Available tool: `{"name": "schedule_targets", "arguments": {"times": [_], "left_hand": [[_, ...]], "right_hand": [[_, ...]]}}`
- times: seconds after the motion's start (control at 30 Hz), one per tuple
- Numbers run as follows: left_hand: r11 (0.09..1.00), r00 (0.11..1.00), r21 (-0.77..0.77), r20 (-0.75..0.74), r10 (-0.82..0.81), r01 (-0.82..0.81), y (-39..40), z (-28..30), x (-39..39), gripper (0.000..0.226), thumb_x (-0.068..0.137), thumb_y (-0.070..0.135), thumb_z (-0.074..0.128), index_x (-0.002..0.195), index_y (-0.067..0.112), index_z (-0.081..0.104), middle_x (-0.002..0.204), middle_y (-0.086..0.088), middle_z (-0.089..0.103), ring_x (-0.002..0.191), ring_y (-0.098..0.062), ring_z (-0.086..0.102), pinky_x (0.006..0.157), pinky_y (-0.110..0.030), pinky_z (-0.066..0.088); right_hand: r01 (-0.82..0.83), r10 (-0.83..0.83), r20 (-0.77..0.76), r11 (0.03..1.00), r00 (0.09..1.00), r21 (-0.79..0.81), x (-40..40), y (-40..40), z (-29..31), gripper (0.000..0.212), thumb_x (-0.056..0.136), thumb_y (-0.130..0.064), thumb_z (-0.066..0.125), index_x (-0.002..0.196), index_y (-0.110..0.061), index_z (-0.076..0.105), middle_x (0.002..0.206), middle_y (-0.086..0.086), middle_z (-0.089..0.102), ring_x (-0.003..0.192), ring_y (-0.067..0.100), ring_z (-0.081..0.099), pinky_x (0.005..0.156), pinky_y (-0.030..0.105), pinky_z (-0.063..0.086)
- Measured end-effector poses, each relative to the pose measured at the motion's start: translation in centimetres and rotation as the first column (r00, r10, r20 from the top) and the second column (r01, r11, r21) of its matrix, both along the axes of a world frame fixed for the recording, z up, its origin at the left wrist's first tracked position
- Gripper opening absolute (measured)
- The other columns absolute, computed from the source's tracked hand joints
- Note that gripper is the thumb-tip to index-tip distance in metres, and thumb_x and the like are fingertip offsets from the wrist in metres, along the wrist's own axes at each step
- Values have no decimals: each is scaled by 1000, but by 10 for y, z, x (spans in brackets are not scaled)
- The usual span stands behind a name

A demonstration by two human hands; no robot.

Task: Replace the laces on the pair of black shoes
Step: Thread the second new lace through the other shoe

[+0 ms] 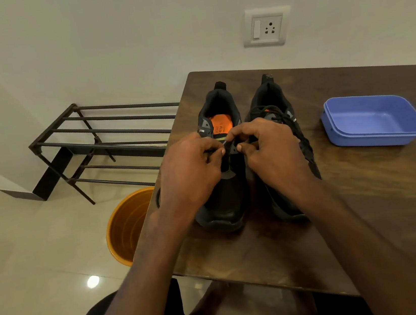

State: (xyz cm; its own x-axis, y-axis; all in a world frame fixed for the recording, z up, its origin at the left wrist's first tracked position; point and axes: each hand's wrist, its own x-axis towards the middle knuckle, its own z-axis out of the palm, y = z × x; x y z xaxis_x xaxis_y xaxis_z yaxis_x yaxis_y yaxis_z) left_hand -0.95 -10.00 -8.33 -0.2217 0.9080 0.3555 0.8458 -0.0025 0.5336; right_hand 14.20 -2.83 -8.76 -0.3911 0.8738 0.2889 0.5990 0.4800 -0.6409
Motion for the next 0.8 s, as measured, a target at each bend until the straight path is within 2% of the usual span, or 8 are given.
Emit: {"name": "schedule_targets", "arguments": {"times": [0.1,0.2,0.37,0.47,0.53,0.6,0.67,0.8], "left_hand": [[1000,999,1,38,26,-26,7,-7,0,17,99,28,67,113,23,76,102,5,68,88,-7,61,80,-32,57],[999,993,-21,112,27,-25,13,-13,1,16,99,27,68,112,24,76,99,5,64,87,-11,62,80,-40,58],[996,982,-79,185,-27,42,20,-15,-4,14,99,20,67,107,23,78,95,6,59,86,-9,56,80,-33,53],[995,981,-84,190,-46,62,21,-13,-6,14,98,17,67,102,23,79,88,14,53,82,-3,52,73,-18,42],[998,979,-52,202,-10,21,19,-13,-3,12,97,17,70,102,24,78,88,17,55,81,1,54,73,-11,39],[999,978,-12,206,37,-35,18,-13,1,13,94,21,73,106,25,76,97,12,62,85,-3,59,78,-15,48],[997,977,-6,199,83,-83,17,-13,2,10,92,26,76,102,25,75,100,8,63,85,-5,60,76,-20,52],[999,987,-4,151,54,-54,20,-15,0,6,94,27,73,92,21,75,95,7,56,82,-6,54,70,-16,45]], "right_hand": [[1,-2,12,1000,1000,4,-1,-2,1,30,93,-8,69,111,-31,74,107,-5,65,103,14,60,93,43,55],[8,-8,1,1000,1000,3,-2,-3,2,30,93,-7,69,111,-30,75,107,-5,65,101,13,60,92,41,55],[19,-20,-29,1000,999,-10,-1,-6,2,30,91,-4,71,109,-28,76,106,-4,67,100,13,61,90,39,56],[31,-32,-35,999,999,-19,-1,-4,2,29,91,-6,73,107,-29,76,104,-5,68,99,13,62,90,41,56],[34,-35,-40,999,999,-18,-2,-4,2,30,90,-7,73,108,-31,75,104,-6,68,99,13,62,90,43,56],[39,-40,-38,999,998,-19,-4,-5,2,32,90,-7,74,109,-33,75,104,-7,68,99,13,63,90,44,56],[49,-49,-33,999,998,-9,-5,-6,2,33,89,-6,74,108,-33,75,104,-7,68,99,13,63,89,44,56],[56,-56,-36,998,998,-9,-4,-7,1,33,89,-6,74,110,-31,75,108,-6,68,101,12,62,91,41,56]]}}
